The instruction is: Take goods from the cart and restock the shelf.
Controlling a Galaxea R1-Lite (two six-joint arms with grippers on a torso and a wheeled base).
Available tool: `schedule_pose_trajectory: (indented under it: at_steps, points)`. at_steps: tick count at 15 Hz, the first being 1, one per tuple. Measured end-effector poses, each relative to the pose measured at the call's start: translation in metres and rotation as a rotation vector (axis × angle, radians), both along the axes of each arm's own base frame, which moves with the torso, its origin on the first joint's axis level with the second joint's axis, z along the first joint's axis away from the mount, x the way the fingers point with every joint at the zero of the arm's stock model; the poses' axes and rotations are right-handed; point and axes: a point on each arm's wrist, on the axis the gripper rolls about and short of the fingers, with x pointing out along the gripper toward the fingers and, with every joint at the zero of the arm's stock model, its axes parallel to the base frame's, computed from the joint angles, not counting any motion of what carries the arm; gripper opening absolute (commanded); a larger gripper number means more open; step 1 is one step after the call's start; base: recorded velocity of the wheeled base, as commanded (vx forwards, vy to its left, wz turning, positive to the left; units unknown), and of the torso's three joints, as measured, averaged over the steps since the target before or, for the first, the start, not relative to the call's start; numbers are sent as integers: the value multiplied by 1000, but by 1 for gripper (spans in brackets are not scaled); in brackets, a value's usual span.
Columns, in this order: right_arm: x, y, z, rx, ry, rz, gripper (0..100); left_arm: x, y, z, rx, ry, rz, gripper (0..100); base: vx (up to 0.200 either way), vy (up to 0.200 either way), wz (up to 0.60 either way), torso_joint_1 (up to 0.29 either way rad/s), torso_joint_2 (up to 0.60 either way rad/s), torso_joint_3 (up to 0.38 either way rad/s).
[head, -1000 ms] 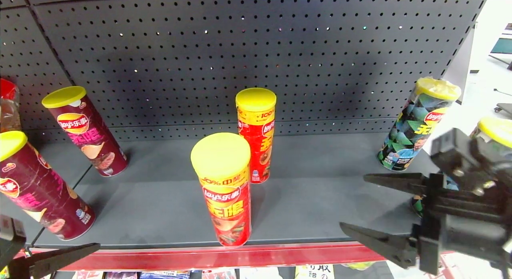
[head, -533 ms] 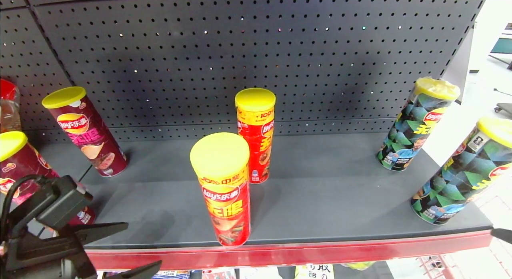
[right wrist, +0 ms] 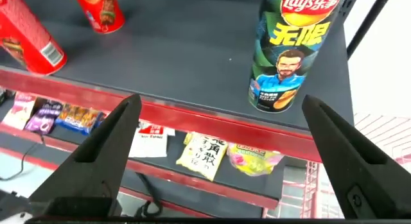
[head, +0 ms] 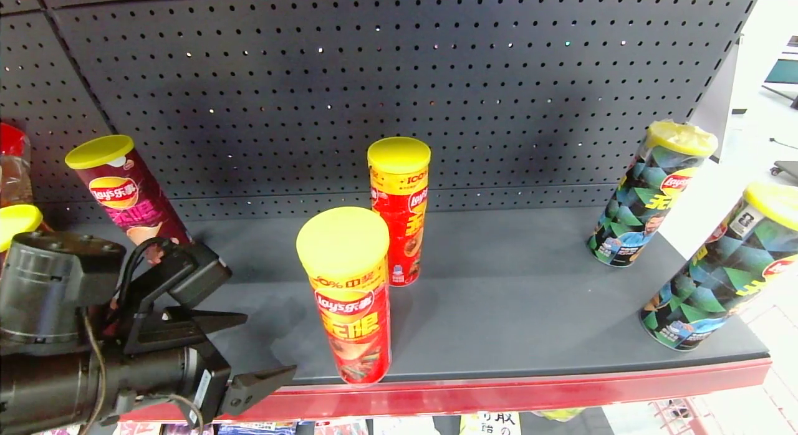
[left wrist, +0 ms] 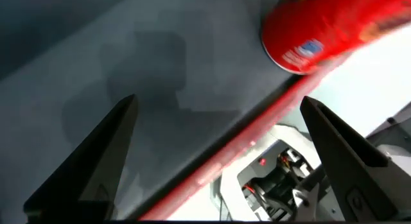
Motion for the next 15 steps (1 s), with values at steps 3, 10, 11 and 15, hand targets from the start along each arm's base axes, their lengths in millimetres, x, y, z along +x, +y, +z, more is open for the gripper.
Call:
schedule_pose_trajectory:
  at_steps: [3, 10, 11, 15]
  points:
    - [-1, -1, -1, 17, 1, -24, 100, 14, -8, -2, 6, 8, -10, 100, 0, 0, 0, 0, 0, 0]
    - [-2, -1, -1, 19, -3, -26, 100, 31, -22, -5, 17, 29, -33, 100, 0, 0, 0, 0, 0, 0]
    - [-2, -1, -1, 19, -3, -26, 100, 32, -24, -6, 19, 32, -39, 100, 0, 0, 0, 0, 0, 0]
    - [-2, -1, -1, 19, -3, -26, 100, 35, -28, -7, 20, 37, -49, 100, 0, 0, 0, 0, 0, 0]
